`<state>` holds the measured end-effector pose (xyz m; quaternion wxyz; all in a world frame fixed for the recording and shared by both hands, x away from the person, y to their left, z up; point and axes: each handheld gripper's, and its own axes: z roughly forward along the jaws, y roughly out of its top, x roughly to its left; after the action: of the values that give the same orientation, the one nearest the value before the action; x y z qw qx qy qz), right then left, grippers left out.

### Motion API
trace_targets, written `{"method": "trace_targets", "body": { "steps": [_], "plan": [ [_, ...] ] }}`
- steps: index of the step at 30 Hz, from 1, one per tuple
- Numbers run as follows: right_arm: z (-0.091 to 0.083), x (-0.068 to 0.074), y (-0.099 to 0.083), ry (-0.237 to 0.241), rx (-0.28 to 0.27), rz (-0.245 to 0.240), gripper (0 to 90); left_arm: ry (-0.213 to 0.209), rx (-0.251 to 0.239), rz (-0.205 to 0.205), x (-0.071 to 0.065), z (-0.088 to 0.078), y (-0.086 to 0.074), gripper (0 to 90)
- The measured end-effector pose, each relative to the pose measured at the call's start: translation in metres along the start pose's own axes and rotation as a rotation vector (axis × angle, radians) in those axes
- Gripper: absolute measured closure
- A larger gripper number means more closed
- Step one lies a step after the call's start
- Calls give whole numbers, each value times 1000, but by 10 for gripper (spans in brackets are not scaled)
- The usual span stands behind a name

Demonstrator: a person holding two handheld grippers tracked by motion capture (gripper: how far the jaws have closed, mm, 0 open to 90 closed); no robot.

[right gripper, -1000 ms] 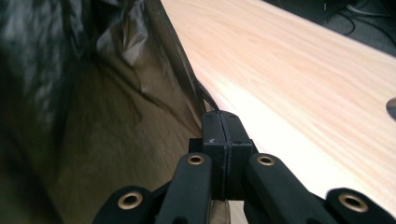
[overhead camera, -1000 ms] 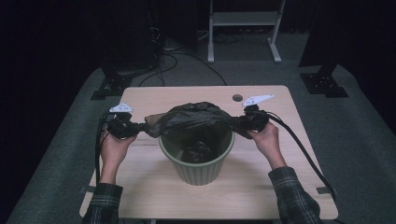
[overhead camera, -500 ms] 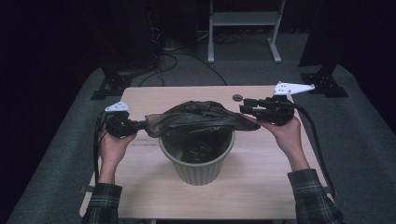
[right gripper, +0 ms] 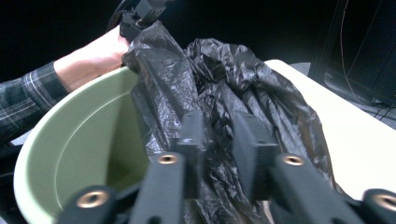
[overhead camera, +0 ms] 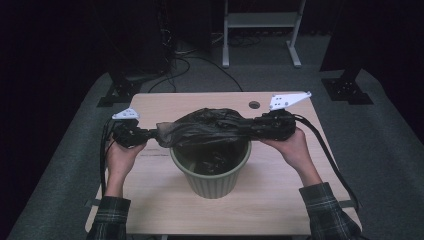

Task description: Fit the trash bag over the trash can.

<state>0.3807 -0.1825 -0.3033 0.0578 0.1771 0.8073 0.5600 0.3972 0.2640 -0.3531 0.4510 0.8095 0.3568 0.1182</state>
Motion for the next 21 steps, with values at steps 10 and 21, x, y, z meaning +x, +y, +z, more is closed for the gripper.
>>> {"method": "trace_targets", "body": {
  "steps": [10,21],
  "plan": [
    [-16,25,-11,76,-29,-27,898,-6,-7,9,-4,-3,1,900],
    [-23,63,-40,191,-28,-35,899,-25,-23,21,-11,-5,3,900]
  ]
}}
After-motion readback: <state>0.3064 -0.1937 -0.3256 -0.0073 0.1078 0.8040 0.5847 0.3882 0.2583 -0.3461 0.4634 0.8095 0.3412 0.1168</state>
